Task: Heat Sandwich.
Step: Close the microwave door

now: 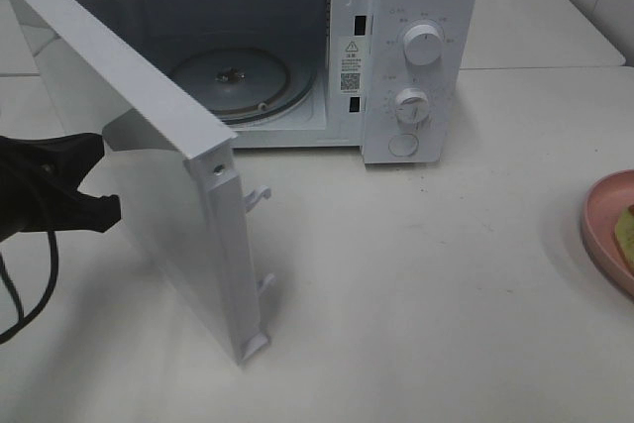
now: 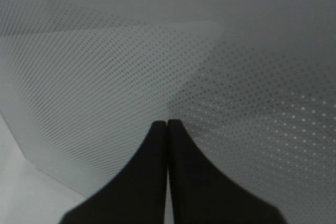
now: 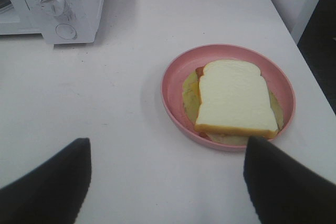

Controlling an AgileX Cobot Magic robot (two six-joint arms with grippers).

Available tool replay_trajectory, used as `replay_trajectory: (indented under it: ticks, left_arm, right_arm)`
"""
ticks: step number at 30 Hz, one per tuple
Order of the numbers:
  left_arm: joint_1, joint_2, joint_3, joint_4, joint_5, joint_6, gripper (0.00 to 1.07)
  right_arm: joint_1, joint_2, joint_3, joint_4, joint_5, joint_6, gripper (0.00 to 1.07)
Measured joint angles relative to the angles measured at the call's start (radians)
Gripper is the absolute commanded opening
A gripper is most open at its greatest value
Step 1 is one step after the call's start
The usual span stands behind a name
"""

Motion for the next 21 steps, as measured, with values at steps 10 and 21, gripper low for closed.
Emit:
replay_trajectory:
  ticks: [10, 21]
  left_arm:
    - [-0.133, 0.091, -0.129, -0.127, 0.0, 0.047, 0.0]
    - [-0.172, 0.173, -0.283, -0.186, 0.063, 0.055, 0.0]
  right_arm:
    - [0.0, 0.0, 0.0, 0.0, 0.0, 0.0, 0.76]
    - [0.0, 0.0, 0.0, 0.0, 0.0, 0.0, 0.76]
